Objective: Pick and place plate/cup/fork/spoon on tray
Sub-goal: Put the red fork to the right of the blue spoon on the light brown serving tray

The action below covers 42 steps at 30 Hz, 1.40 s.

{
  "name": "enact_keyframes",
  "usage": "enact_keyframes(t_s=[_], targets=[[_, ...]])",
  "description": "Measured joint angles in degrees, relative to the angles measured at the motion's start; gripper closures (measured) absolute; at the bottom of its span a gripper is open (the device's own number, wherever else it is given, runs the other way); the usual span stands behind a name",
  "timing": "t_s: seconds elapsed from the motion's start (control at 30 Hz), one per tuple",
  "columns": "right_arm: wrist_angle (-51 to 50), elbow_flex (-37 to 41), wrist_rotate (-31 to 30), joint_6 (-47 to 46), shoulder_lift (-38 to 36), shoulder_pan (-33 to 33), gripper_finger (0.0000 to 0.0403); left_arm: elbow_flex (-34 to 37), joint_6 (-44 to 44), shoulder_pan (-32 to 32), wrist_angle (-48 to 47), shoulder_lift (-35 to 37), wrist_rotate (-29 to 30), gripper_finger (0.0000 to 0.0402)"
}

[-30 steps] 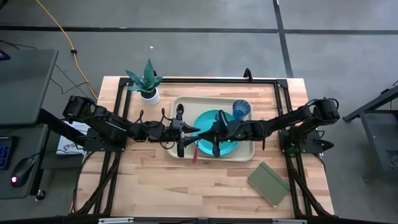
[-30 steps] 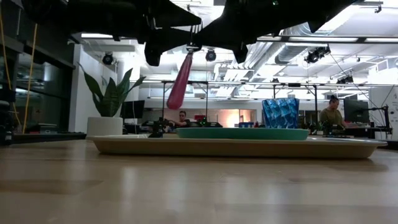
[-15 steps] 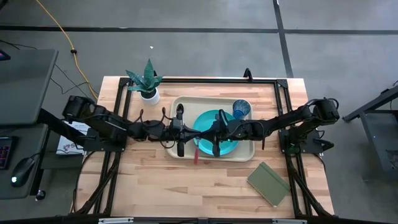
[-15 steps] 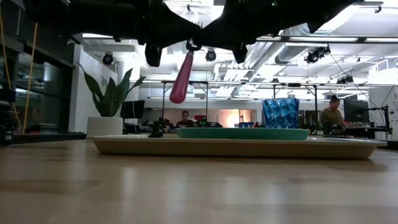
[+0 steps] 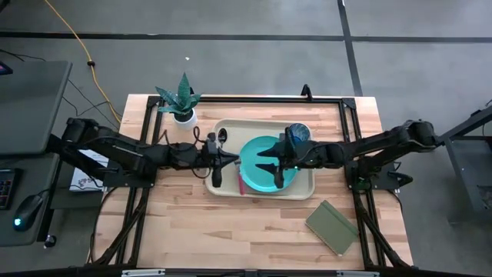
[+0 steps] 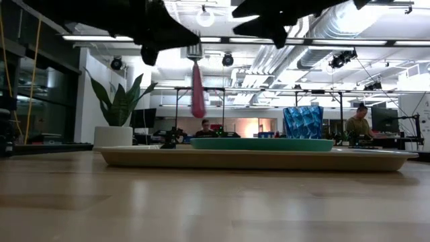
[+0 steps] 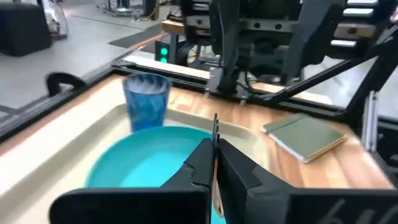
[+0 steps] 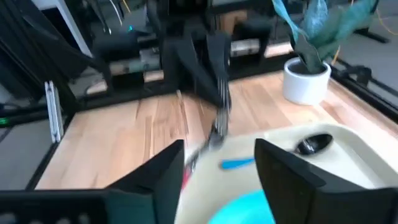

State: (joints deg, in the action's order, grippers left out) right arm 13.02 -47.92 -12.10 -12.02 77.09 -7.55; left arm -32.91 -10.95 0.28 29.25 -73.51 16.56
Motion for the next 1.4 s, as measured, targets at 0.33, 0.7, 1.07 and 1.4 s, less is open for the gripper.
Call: enact_keyframes(t_s=[0.33, 0.7, 1.07, 1.4], targets=[[-13.26, -0.02, 0.06, -3.13, -6.28, -1.21, 0.0188, -0.10, -2.42, 15.34, -26.46, 12.35, -9.27, 0.0401], [-13.26, -0.02, -2.47, -2.42, -6.28, -0.81, 0.0187, -2.19, -4.97, 27.69, -19.49, -4.41, -28.12, 0.0401], [-14.29, -0.02, -2.41, -2.49, -6.26, -0.81, 0.0187, -7.30, -4.04, 30.54, -18.92, -15.80, -24.46, 0.0401], [-14.58, -0.02, -2.34, -2.49, -6.26, -0.81, 0.0187, -7.34, -2.94, 31.65, -16.31, -22.70, -21.23, 0.0401]])
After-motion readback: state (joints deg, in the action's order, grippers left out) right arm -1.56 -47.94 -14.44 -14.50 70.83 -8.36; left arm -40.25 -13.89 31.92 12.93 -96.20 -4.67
